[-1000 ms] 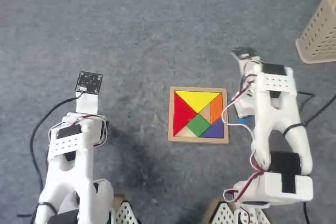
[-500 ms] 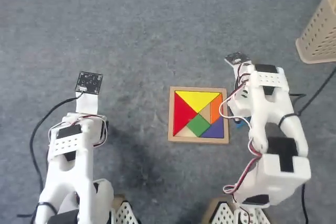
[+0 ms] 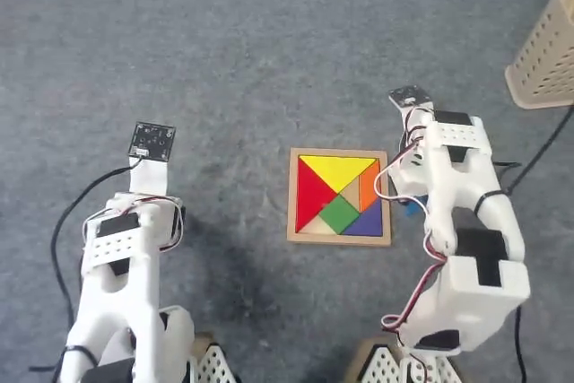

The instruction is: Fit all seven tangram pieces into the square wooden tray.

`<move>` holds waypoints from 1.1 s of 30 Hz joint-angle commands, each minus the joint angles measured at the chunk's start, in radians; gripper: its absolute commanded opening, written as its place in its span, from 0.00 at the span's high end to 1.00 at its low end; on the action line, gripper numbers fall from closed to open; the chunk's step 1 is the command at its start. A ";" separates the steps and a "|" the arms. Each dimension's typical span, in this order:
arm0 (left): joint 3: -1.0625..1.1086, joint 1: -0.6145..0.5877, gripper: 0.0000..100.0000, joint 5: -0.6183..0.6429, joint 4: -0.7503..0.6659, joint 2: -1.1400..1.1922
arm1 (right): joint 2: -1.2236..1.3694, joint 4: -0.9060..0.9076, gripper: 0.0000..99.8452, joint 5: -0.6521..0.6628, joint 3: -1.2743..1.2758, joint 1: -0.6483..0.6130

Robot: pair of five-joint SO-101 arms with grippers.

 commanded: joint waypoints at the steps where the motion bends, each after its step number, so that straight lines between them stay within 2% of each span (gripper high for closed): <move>1: -0.004 -0.003 0.85 -0.012 -0.017 -0.034 | 0.031 -0.010 0.86 -0.006 -0.043 0.013; 15: -0.004 -0.003 0.85 -0.012 -0.017 -0.034 | 0.099 -0.001 0.86 -0.014 -0.043 0.036; 17: -0.004 -0.003 0.85 -0.012 -0.017 -0.034 | 0.090 -0.001 0.90 -0.015 -0.043 0.036; 21: -0.004 -0.003 0.85 -0.012 -0.017 -0.034 | 0.007 -0.001 0.97 -0.087 -0.037 0.038; 25: -0.004 -0.005 0.85 -0.012 -0.017 -0.034 | -0.099 0.022 0.98 -0.144 -0.038 0.036; 30: -0.004 -0.005 0.85 -0.012 -0.017 -0.034 | -0.232 0.059 0.98 -0.135 -0.035 0.027; 33: -0.004 -0.005 0.85 -0.012 -0.015 -0.034 | -0.302 0.087 0.98 -0.048 -0.038 0.013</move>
